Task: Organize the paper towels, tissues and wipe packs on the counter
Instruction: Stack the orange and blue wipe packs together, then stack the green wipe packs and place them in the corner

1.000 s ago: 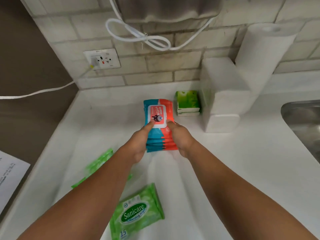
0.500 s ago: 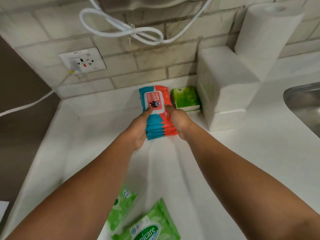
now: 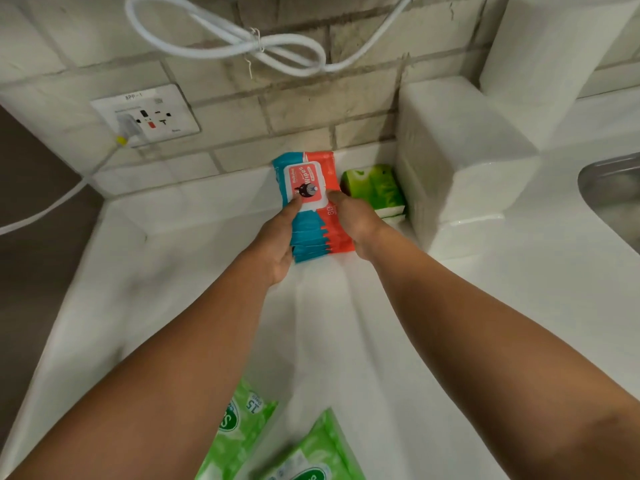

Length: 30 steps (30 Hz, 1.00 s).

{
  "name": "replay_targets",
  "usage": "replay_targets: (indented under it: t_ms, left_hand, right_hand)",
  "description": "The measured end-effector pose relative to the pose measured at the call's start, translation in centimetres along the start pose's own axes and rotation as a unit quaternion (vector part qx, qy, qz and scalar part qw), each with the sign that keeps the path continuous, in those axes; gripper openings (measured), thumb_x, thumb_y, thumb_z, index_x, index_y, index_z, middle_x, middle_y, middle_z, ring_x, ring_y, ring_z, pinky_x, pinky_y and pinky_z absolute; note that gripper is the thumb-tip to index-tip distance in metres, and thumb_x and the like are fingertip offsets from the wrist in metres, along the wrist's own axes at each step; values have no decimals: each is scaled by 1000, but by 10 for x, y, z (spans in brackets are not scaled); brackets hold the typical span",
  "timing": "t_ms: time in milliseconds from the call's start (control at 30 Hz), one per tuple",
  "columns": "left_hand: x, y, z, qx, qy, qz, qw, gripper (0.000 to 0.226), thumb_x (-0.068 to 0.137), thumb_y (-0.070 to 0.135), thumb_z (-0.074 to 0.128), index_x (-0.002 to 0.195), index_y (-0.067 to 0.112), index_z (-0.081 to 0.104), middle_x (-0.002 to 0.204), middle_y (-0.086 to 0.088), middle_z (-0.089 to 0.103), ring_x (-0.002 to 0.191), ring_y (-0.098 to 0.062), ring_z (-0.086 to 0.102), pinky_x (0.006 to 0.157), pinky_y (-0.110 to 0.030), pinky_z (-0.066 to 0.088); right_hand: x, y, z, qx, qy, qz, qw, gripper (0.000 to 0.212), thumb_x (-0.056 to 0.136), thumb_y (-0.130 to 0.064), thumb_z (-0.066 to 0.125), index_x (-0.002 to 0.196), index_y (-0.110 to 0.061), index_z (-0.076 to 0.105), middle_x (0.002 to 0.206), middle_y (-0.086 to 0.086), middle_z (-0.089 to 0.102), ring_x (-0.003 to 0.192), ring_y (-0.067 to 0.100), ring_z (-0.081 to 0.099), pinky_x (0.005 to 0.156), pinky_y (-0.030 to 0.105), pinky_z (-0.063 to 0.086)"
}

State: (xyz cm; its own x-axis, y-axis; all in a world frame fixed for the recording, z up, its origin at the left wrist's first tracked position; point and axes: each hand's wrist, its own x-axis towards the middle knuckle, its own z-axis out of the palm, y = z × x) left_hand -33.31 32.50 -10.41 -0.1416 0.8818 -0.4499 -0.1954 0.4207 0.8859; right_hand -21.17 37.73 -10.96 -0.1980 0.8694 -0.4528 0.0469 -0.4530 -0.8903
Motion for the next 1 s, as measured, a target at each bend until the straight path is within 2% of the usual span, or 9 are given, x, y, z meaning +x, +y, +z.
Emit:
replay_targets:
  t_ms: [233,433,567,667,700,767,833,900,1000]
  left_hand:
    - [-1,-4,3,15,15,6,1000,42,101,56,48,131,30,62,115,-3,78,104,-20,75,103,-41,55]
    - [-8,-1,1,10,9,6,1000,42,99,57,53,126,28,66,113,-2,78,107,-21,74,103,-41,55]
    - [-20,3,0,19,34,7,999,33,100,54,52,116,29,67,113,0,78,104,-16,74,97,-35,55]
    - [-32,6,1,65,76,14,995,31,103,52,47,107,24,62,112,10,68,99,-6,64,91,-29,45]
    - [-36,6,0,95,95,17,991,33,104,52,46,112,22,57,116,10,63,102,-7,60,94,-31,42]
    - [-47,6,-5,160,127,29,978,50,102,55,45,135,18,53,139,5,58,123,-16,55,105,-37,41]
    - [-64,6,-9,199,157,43,966,63,101,55,47,153,19,43,157,-1,47,140,-24,47,113,-41,38]
    - [-85,3,-14,214,165,69,960,65,101,51,50,157,20,37,162,-2,39,146,-24,41,114,-39,35]
    - [-116,-5,-25,223,158,106,956,62,100,44,58,155,21,41,161,0,41,146,-20,41,112,-33,35]
  right_hand:
    - [-4,-4,-2,-23,6,-5,1000,33,104,-41,45,109,-18,68,99,3,78,87,23,76,89,40,60]
    - [-11,-13,-6,-85,45,-10,995,26,100,-37,52,95,-18,67,95,2,76,88,23,74,89,40,60]
    - [-26,-18,-6,-138,67,-45,987,20,99,-30,50,88,-19,63,99,2,73,94,23,70,90,38,58]
    - [-43,-18,-6,-176,64,-72,980,19,101,-28,49,88,-20,60,100,2,70,95,22,68,84,34,56]
    - [-50,-18,-6,-191,65,-81,976,19,101,-28,49,85,-23,58,100,2,68,94,22,67,84,34,56]
    - [-64,-16,-7,-221,67,-98,968,21,101,-29,49,81,-25,55,100,4,68,95,24,67,88,38,57]
    - [-79,-13,-9,-233,72,-107,964,19,100,-32,51,85,-21,58,101,6,69,95,25,67,89,41,57]
    - [-90,-8,-11,-232,91,-121,961,19,97,-31,53,94,-16,64,99,8,71,93,28,67,85,44,57]
    - [-109,7,-11,-234,128,-161,950,21,97,-29,55,107,-13,65,98,2,68,88,23,63,73,33,48]
